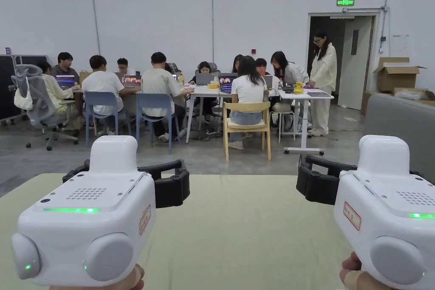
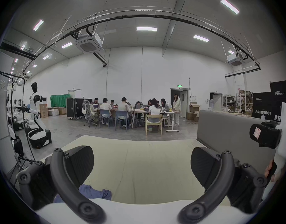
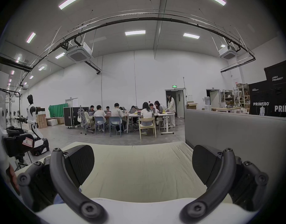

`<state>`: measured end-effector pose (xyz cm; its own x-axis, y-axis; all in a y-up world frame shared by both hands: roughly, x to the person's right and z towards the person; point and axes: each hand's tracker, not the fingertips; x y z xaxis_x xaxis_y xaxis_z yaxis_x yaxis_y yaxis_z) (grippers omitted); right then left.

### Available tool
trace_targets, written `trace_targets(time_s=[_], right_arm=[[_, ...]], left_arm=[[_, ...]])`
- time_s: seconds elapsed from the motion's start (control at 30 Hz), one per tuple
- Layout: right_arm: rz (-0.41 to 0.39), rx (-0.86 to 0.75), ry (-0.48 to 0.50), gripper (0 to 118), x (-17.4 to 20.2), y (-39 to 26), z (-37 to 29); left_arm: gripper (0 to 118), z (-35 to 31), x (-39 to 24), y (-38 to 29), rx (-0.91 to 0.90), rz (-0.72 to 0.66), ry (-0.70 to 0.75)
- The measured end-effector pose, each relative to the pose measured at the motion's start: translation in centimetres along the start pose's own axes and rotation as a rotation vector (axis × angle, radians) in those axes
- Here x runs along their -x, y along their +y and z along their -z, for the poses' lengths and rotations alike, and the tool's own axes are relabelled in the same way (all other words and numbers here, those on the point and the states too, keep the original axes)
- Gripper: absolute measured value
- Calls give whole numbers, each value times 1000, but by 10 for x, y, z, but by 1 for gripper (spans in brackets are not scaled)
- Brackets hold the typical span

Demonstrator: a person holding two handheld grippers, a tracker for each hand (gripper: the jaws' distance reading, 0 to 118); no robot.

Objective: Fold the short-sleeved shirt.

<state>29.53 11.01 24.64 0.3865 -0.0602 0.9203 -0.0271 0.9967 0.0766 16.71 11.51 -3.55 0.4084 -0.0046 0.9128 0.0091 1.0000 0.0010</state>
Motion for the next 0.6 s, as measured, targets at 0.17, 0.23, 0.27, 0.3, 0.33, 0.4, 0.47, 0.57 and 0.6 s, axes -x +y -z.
trace_targets(time_s=[0.17, 0.23, 0.27, 0.3, 0.33, 0.4, 0.47, 0.57, 0.6], right_arm=[[-8, -9, 54, 92, -6, -2, -11], [2, 10, -1, 2, -4, -7, -9], [21, 16, 38, 2, -8, -9, -10], [33, 50, 80, 2, -10, -10, -9], [29, 64, 55, 2, -11, -11, -9], [9, 60, 30, 2, -13, -19, -9], [-19, 58, 9, 2, -11, -21, -10], [-52, 65, 3, 2, -1, -24, -3], [-63, 66, 11, 2, 6, -24, 0]], left_arm=[[0, 4, 5, -7, 4, -81, -48], [0, 11, 4, -12, 65, -105, -132], [0, 12, -2, -15, 65, -77, -96], [0, 8, -1, -17, 55, -40, -79], [0, 6, -3, -20, 33, 2, -63], [0, 4, -7, -23, 24, 28, -48], [0, 3, -4, -24, 36, 6, -60], [0, 1, 13, -24, 51, -34, -37], [0, -1, 21, -24, 56, -36, -10]])
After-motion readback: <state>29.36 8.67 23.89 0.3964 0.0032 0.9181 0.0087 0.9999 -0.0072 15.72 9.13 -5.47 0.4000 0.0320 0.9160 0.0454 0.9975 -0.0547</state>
